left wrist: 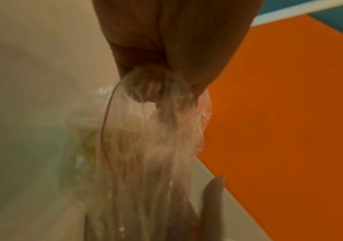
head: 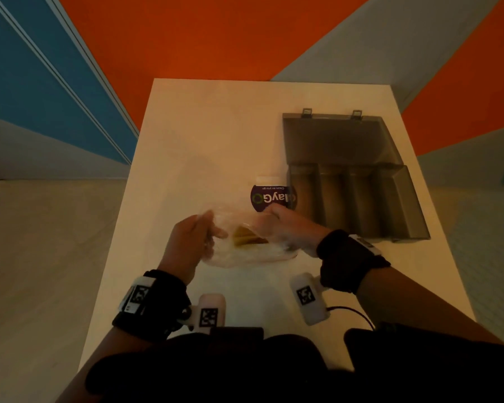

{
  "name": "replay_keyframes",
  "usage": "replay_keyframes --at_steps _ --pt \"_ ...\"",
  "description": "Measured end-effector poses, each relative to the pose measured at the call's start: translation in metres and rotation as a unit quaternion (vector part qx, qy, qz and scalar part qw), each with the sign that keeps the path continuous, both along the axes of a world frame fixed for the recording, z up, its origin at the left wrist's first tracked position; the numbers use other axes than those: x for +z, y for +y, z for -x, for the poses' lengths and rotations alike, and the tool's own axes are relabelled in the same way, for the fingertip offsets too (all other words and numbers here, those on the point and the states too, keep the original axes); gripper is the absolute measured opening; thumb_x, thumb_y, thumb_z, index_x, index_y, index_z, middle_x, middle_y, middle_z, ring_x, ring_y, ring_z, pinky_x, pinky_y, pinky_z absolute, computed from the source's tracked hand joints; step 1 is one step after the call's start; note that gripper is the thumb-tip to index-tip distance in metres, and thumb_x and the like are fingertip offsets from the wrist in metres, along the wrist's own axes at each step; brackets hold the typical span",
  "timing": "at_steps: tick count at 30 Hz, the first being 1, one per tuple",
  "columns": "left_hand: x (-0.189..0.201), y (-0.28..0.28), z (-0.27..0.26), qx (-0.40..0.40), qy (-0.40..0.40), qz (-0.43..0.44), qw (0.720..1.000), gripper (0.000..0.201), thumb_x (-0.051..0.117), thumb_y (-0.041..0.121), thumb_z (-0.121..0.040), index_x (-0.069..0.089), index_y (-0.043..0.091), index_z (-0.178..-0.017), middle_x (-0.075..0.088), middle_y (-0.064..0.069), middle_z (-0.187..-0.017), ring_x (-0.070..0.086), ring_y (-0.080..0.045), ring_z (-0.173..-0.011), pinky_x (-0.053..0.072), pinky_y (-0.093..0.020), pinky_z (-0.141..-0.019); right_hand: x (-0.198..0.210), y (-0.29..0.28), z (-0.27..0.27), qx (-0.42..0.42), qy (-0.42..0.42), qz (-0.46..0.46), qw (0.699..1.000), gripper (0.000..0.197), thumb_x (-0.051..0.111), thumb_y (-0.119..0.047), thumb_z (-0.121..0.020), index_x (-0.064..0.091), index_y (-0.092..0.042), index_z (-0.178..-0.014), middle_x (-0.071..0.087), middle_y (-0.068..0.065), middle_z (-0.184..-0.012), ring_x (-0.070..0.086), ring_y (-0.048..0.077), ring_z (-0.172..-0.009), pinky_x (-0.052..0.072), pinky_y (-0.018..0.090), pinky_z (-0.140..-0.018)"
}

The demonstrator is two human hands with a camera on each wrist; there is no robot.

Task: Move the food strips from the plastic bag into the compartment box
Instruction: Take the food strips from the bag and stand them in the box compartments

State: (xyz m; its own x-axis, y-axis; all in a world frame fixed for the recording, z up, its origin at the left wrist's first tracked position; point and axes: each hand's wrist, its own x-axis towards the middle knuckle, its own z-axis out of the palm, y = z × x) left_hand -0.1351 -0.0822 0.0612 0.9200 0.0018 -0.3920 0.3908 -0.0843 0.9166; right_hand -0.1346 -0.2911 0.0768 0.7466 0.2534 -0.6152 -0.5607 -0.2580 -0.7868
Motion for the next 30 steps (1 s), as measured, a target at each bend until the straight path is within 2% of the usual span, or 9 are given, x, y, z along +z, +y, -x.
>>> replay_keyframes --at_steps 3,7,8,11,13,19,22,25,30 --pt "-0.003 0.001 -0.002 0.044 0.084 0.156 0.983 0.039 0.044 0.024 -0.097 0.049 0.010 -0.062 0.051 0.001 -0.044 0.043 -0.010 -0.036 0.036 -0.016 -0.038 -0.004 0.005 0.002 0.048 -0.144 0.068 0.986 0.015 0.057 -0.020 -0.092 0.050 -0.008 -0.086 0.051 -0.003 -0.075 0.048 -0.001 -0.063 0.041 0.010 -0.058" --pt "-0.010 0.004 -0.001 0.053 0.219 0.431 0.874 0.029 0.073 0.027 -0.074 0.047 0.018 -0.066 0.036 0.008 -0.038 0.035 -0.005 -0.032 0.032 -0.016 -0.035 -0.023 0.002 0.002 -0.012 -0.150 0.047 0.987 0.023 0.047 -0.019 -0.097 0.053 -0.016 -0.075 0.048 -0.002 -0.061 0.043 0.000 -0.046 0.040 0.023 -0.055" --pt "-0.010 0.003 0.000 0.062 0.227 0.422 0.876 0.030 0.073 0.026 -0.074 0.045 0.017 -0.067 0.034 0.008 -0.037 0.032 -0.005 -0.029 0.028 -0.016 -0.031 -0.026 0.002 0.002 -0.014 -0.155 0.053 0.986 0.022 0.047 -0.020 -0.097 0.052 -0.017 -0.076 0.048 -0.003 -0.061 0.043 0.000 -0.047 0.039 0.025 -0.056" --pt "-0.010 -0.003 0.000 0.082 0.157 0.263 0.948 0.027 0.052 0.029 -0.092 0.047 0.013 -0.071 0.028 0.009 -0.038 0.023 -0.006 -0.028 0.020 -0.016 -0.030 -0.019 -0.001 0.004 -0.002 -0.212 0.072 0.975 0.001 0.054 -0.023 -0.094 0.053 -0.024 -0.095 0.055 -0.012 -0.086 0.054 -0.003 -0.075 0.046 0.024 -0.075" --pt "-0.008 -0.005 0.000 0.073 0.096 0.174 0.977 0.030 0.048 0.033 -0.095 0.052 0.012 -0.075 0.027 0.008 -0.043 0.024 -0.009 -0.033 0.023 -0.017 -0.036 -0.001 -0.006 0.008 -0.034 -0.319 0.080 0.944 0.012 0.059 -0.016 -0.091 0.057 -0.026 -0.097 0.058 -0.016 -0.094 0.059 0.007 -0.088 0.048 0.023 -0.081" --pt "-0.005 -0.001 0.001 0.069 0.036 0.086 0.993 0.033 0.037 0.030 -0.100 0.053 0.012 -0.078 0.034 0.004 -0.043 0.032 -0.011 -0.034 0.024 -0.019 -0.038 0.042 0.033 0.018 0.154 -0.578 0.030 0.801 0.016 0.054 0.007 -0.080 0.068 0.003 -0.086 0.067 0.014 -0.079 0.060 0.025 -0.068 0.049 0.029 -0.066" --pt "-0.003 -0.004 0.001 0.058 0.046 0.073 0.995 0.032 0.039 0.029 -0.099 0.054 0.011 -0.077 0.037 -0.005 -0.052 0.034 -0.015 -0.041 0.027 -0.019 -0.039 0.026 0.056 0.011 0.244 -0.456 0.154 0.842 0.021 0.047 -0.002 -0.085 0.068 -0.002 -0.089 0.070 0.014 -0.085 0.062 0.027 -0.074 0.049 0.030 -0.070" --pt "0.003 -0.009 0.003 0.017 0.083 0.109 0.990 0.032 0.041 0.029 -0.099 0.051 0.012 -0.074 0.033 0.004 -0.047 0.029 -0.010 -0.036 0.023 -0.016 -0.037 -0.004 0.059 -0.006 0.288 -0.300 0.353 0.838 0.022 0.047 -0.005 -0.091 0.062 -0.006 -0.106 0.062 0.007 -0.097 0.057 0.026 -0.090 0.047 0.036 -0.092" --pt "0.010 -0.013 0.011 -0.057 0.096 0.146 0.983 0.028 0.043 0.025 -0.098 0.050 0.011 -0.075 0.036 0.005 -0.048 0.029 -0.007 -0.038 0.025 -0.018 -0.035 -0.038 0.050 -0.014 0.307 -0.165 0.325 0.879 0.038 0.059 -0.025 -0.089 0.051 -0.018 -0.125 0.054 0.001 -0.114 0.051 0.023 -0.106 0.041 0.038 -0.100"
